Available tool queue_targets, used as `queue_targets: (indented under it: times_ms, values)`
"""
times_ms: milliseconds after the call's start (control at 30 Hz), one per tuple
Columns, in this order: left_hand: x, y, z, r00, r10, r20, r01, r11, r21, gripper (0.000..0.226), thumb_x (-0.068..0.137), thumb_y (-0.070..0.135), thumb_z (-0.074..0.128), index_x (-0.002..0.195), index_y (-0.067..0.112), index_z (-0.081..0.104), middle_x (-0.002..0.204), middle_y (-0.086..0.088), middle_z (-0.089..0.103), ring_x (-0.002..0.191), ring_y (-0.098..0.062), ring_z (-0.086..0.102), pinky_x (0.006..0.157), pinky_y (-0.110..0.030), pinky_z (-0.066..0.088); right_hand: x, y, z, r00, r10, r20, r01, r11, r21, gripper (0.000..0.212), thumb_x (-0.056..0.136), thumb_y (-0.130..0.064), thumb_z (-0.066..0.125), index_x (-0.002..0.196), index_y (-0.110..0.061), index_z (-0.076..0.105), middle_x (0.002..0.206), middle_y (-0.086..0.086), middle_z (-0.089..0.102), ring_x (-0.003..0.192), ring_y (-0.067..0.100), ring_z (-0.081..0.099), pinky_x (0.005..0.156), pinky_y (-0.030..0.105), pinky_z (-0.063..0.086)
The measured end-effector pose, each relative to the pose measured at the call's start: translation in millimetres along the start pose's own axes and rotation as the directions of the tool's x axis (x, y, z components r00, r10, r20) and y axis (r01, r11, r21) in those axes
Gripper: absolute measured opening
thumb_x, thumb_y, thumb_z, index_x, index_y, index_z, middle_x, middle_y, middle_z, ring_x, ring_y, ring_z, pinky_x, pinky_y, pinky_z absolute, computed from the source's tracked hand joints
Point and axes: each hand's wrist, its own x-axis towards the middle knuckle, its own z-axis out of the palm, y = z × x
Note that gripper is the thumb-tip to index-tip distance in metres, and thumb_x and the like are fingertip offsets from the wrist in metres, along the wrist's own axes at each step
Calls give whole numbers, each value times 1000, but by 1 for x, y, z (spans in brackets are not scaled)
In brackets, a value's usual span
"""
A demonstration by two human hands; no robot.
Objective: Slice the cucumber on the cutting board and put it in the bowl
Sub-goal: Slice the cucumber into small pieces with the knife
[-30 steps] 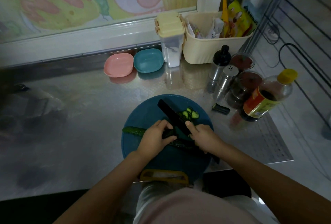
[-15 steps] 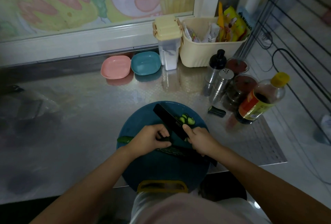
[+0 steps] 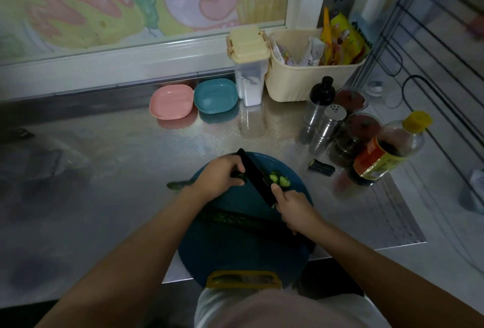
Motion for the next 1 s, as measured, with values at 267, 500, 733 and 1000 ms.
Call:
queue_targets:
  times_ms: [267,500,733,1000]
  values:
    - [-23,-18,16,988,78,-132,-70,996,61,36,78,12,73,112,14,61,107,-1,56,97,-11,52,82,-18,40,-2,-9,17,999,-10,-44,13,997,79,64,99,-48,24,59,-6,51,56,7,51,48,18,49,50,31,42]
    - [-30,-8,29,948,-37,-317,72,992,99,35,82,19,70,116,17,63,107,-4,60,98,-18,56,75,-22,42,4,-18,20,1000,-11,-25,13,998,69,63,100,-46,23,53,-11,45,57,5,50,50,16,48,47,26,36]
    - [-34,-6,36,950,-41,-309,80,990,116,31,82,16,68,112,13,61,101,-9,57,91,-23,56,68,-29,46,5,-18,20,999,-43,-19,42,998,-37,63,101,-45,23,55,-9,47,56,5,50,53,16,49,53,29,35]
    - [-39,-8,35,948,-20,-318,75,984,162,29,83,17,67,111,14,59,96,-9,55,87,-24,55,63,-26,39,-2,-24,15,996,-79,-38,78,997,-24,62,101,-44,24,53,-10,46,53,3,49,50,14,48,50,25,35]
